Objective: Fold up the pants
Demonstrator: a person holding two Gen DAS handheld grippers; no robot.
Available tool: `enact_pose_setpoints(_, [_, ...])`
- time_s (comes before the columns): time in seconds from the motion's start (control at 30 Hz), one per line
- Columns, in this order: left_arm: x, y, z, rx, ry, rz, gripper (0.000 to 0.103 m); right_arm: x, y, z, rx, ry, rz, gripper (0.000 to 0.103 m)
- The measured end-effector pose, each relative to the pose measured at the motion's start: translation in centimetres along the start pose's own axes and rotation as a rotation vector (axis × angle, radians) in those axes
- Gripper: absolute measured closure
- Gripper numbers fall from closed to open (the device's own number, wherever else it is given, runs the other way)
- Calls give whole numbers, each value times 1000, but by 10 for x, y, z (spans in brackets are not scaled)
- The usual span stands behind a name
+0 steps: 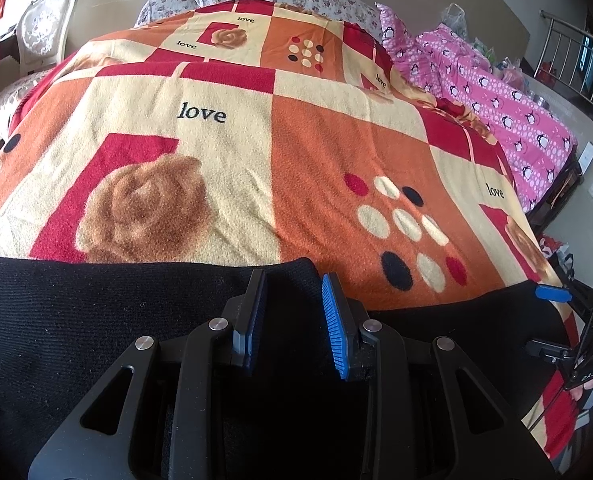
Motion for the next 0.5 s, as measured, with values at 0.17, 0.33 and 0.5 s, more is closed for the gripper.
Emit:
enact_pose_setpoints(0.17, [2, 0, 0, -3, 17, -20, 75, 0, -1, 1, 2, -3, 2, 0])
enact_pose_setpoints(0.33, [3, 0, 0, -4, 21, -23, 75, -1, -1, 1, 2, -5, 4, 0])
enact_pose_setpoints(0.5, [3, 0, 0, -4, 20, -23, 75, -1, -1, 1, 5, -6, 4, 0])
Point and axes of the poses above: each gripper's, at about its wrist camera, not at the fingertips, and y roughly against the way its jaws point, x to its left, z to its top, the point moved 2 cm from there along -y, roughly the way its jaws point, and after that the axes turned 11 degrees about z, right-handed, at the moved point
